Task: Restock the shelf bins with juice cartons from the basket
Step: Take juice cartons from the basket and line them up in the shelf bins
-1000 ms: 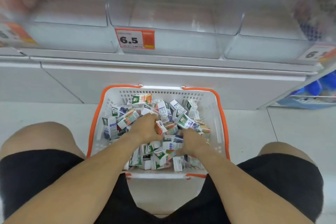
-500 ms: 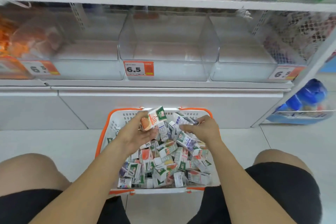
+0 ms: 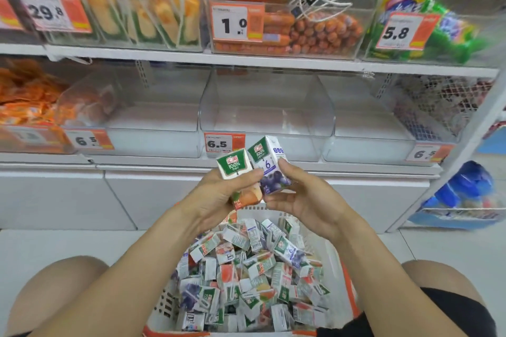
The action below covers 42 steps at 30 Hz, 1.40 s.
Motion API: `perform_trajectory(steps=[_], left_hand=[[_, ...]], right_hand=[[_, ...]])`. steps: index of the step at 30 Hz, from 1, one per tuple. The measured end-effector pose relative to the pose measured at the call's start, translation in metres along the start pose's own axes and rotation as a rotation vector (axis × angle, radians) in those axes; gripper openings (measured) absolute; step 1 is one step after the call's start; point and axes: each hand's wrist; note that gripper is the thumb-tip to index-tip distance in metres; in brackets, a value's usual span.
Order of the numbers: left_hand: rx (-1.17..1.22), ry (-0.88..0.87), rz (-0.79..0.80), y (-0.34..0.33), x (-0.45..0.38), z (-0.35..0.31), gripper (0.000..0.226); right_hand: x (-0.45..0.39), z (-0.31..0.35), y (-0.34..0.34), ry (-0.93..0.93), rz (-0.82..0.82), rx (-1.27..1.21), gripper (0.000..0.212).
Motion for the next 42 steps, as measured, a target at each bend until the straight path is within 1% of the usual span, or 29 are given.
perform_trajectory(steps=[2,4,5,7,8,9,11,14,16,18,21,24,26,28,30,33,36,37,39,40,41,42], left_hand=[[-0.069,-0.005,-0.010,0.002,-0.014,-0.007,0.051],[-0.117,0.012,-0.036,0.006,-0.030,-0.013,0.054],[-0.135,0.024,-0.042,0.007,-0.038,-0.016,0.053],[-0.174,0.015,-0.040,0.011,-0.054,-0.020,0.045],[-0.194,0.003,-0.038,0.011,-0.061,-0.020,0.043],[-0.211,-0.007,-0.038,0.011,-0.067,-0.020,0.042],[-0.240,-0.008,-0.057,0.011,-0.079,-0.017,0.042],[-0.254,0.015,-0.117,0.008,-0.092,-0.013,0.034],[-0.262,0.012,-0.099,0.002,-0.097,-0.014,0.038],[-0.233,-0.020,-0.080,-0.006,-0.102,-0.018,0.044],[-0.130,-0.052,-0.066,-0.014,-0.110,-0.025,0.044],[-0.075,-0.072,-0.056,-0.017,-0.118,-0.028,0.039],[-0.113,-0.107,-0.067,-0.019,-0.123,-0.028,0.037],[-0.186,-0.146,-0.086,-0.022,-0.126,-0.026,0.039],[-0.239,-0.176,-0.094,-0.026,-0.130,-0.024,0.043],[-0.303,-0.214,-0.126,-0.029,-0.140,-0.019,0.048],[-0.350,-0.241,-0.180,-0.033,-0.146,-0.014,0.054],[-0.359,-0.244,-0.189,-0.034,-0.148,-0.012,0.052],[-0.346,-0.226,-0.196,-0.034,-0.151,-0.008,0.047],[-0.340,-0.222,-0.200,-0.033,-0.153,-0.006,0.045],[-0.349,-0.224,-0.210,-0.031,-0.155,-0.005,0.042],[-0.365,-0.224,-0.220,-0.030,-0.156,-0.003,0.039]], right_hand=[[-0.007,0.008,-0.001,0.028,0.011,0.070,0.051],[-0.015,0.018,0.002,0.061,-0.007,0.253,0.048],[-0.019,0.024,0.003,0.079,-0.020,0.381,0.047],[-0.028,0.036,0.006,0.113,-0.020,0.616,0.053],[-0.033,0.041,0.007,0.128,-0.007,0.686,0.054],[-0.038,0.045,0.009,0.140,0.008,0.701,0.050],[-0.048,0.051,0.019,0.154,0.020,0.603,0.037],[-0.060,0.055,0.037,0.107,-0.019,0.443,0.046],[-0.062,0.057,0.046,0.053,-0.010,0.300,0.044],[-0.062,0.065,0.053,0.053,-0.023,0.153,0.045],[-0.061,0.091,0.067,0.185,-0.082,0.079,0.049],[-0.063,0.122,0.091,0.385,-0.211,0.145,0.044],[-0.068,0.141,0.111,0.497,-0.297,0.166,0.040],[-0.076,0.157,0.131,0.603,-0.368,0.199,0.039],[-0.090,0.170,0.151,0.654,-0.457,0.277,0.031],[-0.126,0.185,0.178,0.620,-0.562,0.401,0.024],[-0.171,0.194,0.198,0.516,-0.624,0.561,0.032],[-0.187,0.197,0.204,0.471,-0.629,0.601,0.038],[-0.221,0.201,0.217,0.365,-0.586,0.602,0.048],[-0.235,0.202,0.218,0.324,-0.557,0.567,0.048],[-0.251,0.204,0.219,0.302,-0.536,0.568,0.041],[-0.264,0.206,0.220,0.289,-0.531,0.620,0.032]])
Point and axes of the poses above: each hand's wrist, its own x-axis away from the middle knuckle, its own y-axis out of the back of the hand, z = x × y, and after that the axes turned 15 degrees about -x, right-handed
